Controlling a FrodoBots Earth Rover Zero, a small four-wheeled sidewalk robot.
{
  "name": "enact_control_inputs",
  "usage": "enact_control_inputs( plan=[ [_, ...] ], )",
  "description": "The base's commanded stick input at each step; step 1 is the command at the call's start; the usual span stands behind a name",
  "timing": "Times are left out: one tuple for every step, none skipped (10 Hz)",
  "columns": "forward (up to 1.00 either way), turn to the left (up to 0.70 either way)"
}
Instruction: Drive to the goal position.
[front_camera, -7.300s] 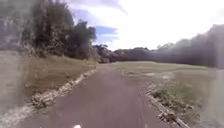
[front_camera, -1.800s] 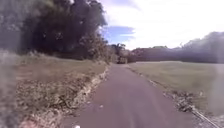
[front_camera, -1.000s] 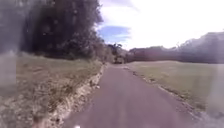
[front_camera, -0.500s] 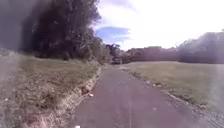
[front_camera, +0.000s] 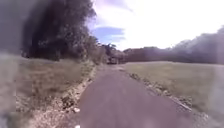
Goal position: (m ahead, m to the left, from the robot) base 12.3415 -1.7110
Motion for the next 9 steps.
enact_control_inputs(
  plan=[
    [1.0,0.0],
    [1.0,0.0],
    [1.0,0.0],
    [1.0,0.0],
    [1.0,0.0],
    [1.0,0.0],
    [1.0,0.0],
    [1.0,0.0],
    [1.0,0.0]
  ],
)
